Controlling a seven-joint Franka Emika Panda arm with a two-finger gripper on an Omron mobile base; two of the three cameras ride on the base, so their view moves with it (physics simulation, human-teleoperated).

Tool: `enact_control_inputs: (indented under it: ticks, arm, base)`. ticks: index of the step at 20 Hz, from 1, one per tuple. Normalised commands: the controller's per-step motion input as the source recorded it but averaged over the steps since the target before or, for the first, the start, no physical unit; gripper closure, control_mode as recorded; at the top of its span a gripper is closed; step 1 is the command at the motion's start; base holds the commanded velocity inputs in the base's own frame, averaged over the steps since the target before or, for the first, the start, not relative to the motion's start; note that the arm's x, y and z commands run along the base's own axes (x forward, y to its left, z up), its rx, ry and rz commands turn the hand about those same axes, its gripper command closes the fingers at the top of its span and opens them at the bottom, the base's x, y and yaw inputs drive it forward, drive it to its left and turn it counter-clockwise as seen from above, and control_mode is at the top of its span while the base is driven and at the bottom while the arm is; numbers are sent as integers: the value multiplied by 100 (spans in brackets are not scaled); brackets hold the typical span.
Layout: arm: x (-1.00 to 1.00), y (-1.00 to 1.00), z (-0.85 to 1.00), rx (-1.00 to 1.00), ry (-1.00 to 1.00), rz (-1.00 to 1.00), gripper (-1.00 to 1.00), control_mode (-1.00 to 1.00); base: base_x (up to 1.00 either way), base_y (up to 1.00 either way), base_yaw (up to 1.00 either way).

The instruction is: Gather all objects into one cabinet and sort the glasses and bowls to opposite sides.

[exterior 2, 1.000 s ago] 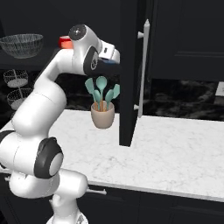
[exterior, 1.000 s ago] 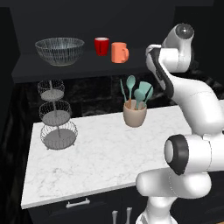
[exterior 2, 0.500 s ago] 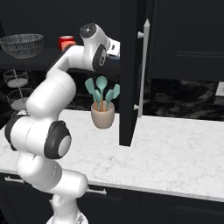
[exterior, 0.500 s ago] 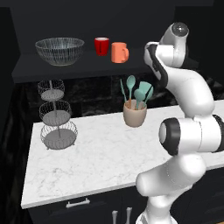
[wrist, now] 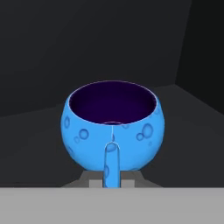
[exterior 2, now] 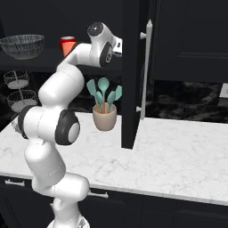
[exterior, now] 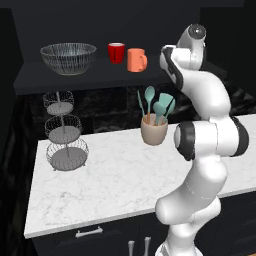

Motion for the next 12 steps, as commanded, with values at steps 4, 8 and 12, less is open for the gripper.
enact_control_inputs:
  ticks: [4, 8, 12]
  arm:
    - [35, -14, 0, 0, 0, 0, 100, -100]
    - [8, -5, 0, 0, 0, 0, -100, -100]
    - [0, 0, 0, 0, 0, 0, -100, -100]
  base:
    - [0, 0, 0]
    - [0, 0, 0]
    - [0, 0, 0]
